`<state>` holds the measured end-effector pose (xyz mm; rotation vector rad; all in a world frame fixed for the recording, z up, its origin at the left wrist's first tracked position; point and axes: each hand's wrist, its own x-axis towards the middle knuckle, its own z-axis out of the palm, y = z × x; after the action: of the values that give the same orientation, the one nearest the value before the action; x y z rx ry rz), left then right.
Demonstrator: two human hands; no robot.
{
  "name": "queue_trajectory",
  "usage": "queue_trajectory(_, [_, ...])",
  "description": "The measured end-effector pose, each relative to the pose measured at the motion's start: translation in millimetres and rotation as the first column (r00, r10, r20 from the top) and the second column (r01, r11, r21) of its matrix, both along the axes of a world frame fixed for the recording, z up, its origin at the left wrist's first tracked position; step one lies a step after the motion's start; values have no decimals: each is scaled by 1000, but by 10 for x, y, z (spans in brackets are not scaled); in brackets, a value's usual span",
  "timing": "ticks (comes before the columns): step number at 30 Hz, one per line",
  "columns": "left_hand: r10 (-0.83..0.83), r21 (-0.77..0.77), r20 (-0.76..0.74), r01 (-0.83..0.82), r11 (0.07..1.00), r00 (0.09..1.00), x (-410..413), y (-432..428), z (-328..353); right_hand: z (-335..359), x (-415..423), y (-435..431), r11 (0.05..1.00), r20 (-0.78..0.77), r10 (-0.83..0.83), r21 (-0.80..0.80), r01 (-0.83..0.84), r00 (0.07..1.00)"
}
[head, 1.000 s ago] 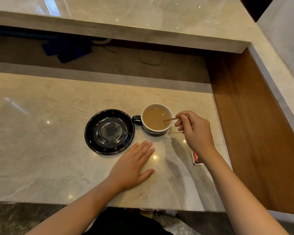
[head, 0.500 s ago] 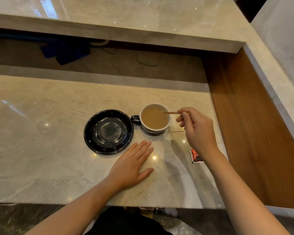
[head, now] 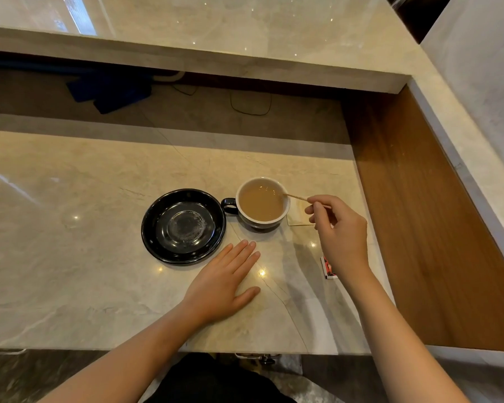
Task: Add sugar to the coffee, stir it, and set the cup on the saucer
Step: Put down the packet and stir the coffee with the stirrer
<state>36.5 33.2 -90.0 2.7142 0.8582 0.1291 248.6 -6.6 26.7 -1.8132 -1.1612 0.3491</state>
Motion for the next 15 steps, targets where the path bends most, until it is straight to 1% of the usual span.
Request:
queue_trajectory(2, [-4,2,11,4,1000,1000,2,-2,10,-13,-18,-68,999,-145,-42,23,46,988])
queue_trajectory(4, [-7,-1,18,7,1000,1000,1,-2,17,-17,-7,-143,990,-295,-94,69,119,951])
queue_trajectory(6, [-10,-3,21,10,1000,1000,2,1,19,-36,44,-222,972,-387,-165,90,215,907])
queue_trajectory(9, [-12,-1,12,12,1000,1000,3,5,20,-142,101,-303,949,-434,-263,45,312,862])
queue_trajectory(12, [-15,11,-7,15,1000,1000,-3,6,11,-302,48,-322,941,-461,-309,-23,337,832])
queue_trajectory(15, [-20,21,-10,21,1000,1000,10,5,24,-445,-63,-302,935,-486,-327,-40,353,811])
